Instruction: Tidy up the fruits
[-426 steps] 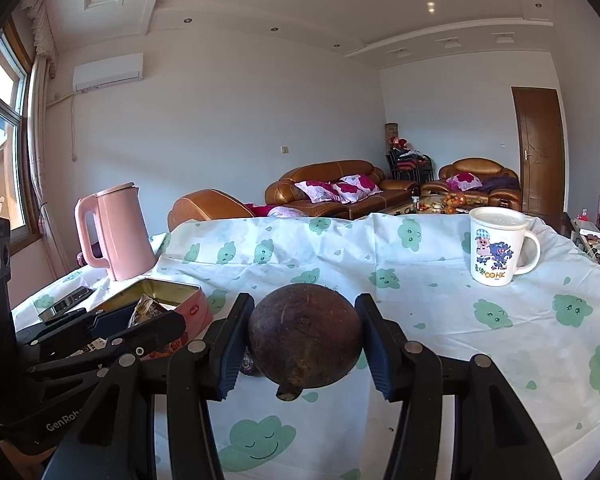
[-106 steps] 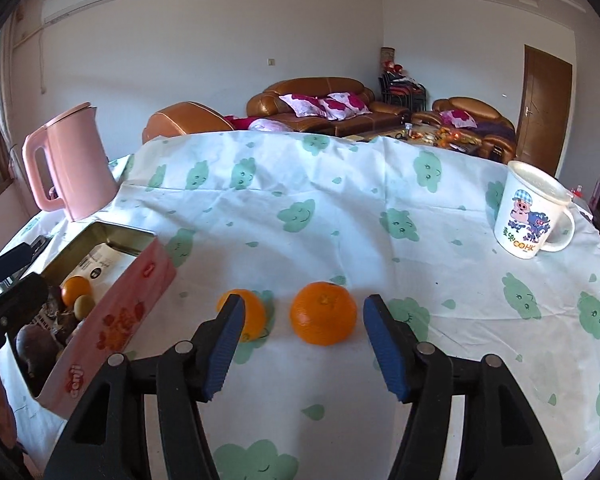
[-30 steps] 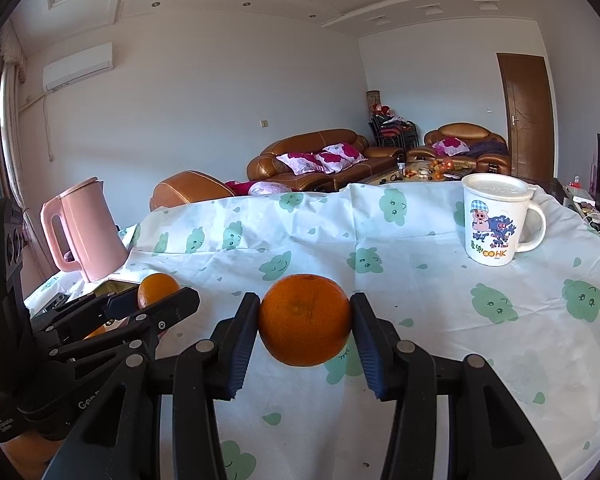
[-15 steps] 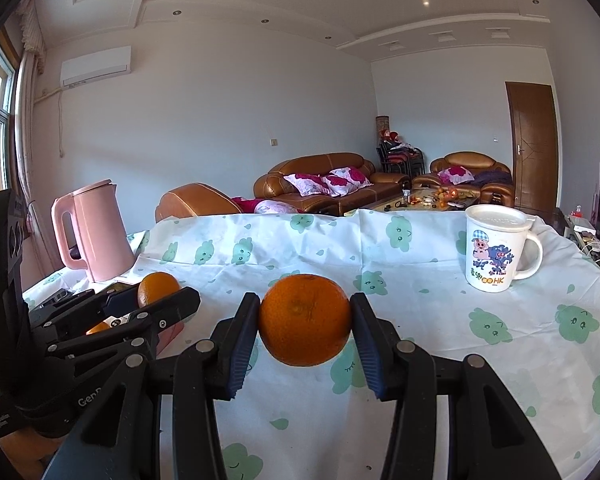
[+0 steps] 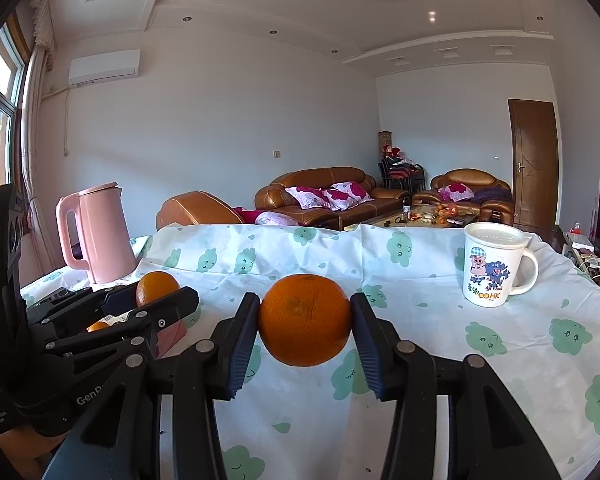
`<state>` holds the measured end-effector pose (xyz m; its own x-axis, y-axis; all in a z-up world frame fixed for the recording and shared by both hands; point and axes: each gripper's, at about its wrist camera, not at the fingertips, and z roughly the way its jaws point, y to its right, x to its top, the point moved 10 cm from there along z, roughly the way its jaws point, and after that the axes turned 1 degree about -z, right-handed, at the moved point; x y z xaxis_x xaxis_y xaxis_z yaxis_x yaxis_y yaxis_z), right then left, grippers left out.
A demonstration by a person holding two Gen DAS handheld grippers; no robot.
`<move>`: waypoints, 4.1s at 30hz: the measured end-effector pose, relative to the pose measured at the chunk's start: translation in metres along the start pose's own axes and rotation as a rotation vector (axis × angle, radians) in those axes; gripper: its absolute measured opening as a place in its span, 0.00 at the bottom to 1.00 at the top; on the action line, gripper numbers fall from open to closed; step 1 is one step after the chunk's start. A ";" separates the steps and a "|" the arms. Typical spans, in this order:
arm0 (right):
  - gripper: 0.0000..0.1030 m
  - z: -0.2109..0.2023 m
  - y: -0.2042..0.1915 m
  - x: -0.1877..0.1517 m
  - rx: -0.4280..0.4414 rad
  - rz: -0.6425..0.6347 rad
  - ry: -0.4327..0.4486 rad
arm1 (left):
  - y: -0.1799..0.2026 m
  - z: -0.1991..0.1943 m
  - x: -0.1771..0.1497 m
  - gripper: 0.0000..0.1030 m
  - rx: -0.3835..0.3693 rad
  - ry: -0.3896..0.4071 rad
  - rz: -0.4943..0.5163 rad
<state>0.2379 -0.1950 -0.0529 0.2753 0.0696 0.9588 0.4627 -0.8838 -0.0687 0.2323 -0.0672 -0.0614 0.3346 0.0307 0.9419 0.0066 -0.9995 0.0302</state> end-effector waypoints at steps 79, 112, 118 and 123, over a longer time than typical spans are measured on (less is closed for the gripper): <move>0.47 0.009 -0.223 -0.044 0.401 -0.209 -0.217 | -0.185 -0.073 -0.054 0.38 0.201 -0.188 -0.098; 0.64 0.009 -0.190 -0.044 0.307 -0.132 -0.236 | -0.185 -0.086 -0.053 0.84 0.195 -0.170 -0.136; 0.65 0.001 -0.176 -0.036 0.259 -0.119 -0.199 | -0.183 -0.089 -0.052 0.87 0.193 -0.156 -0.145; 0.68 -0.006 -0.171 -0.030 0.242 -0.115 -0.176 | -0.180 -0.091 -0.051 0.88 0.186 -0.151 -0.144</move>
<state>0.1450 -0.0487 -0.0685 0.3414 0.2597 0.9033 0.6801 -0.7316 -0.0467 0.1284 0.1117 -0.0844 0.4537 0.1859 0.8715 0.2326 -0.9688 0.0856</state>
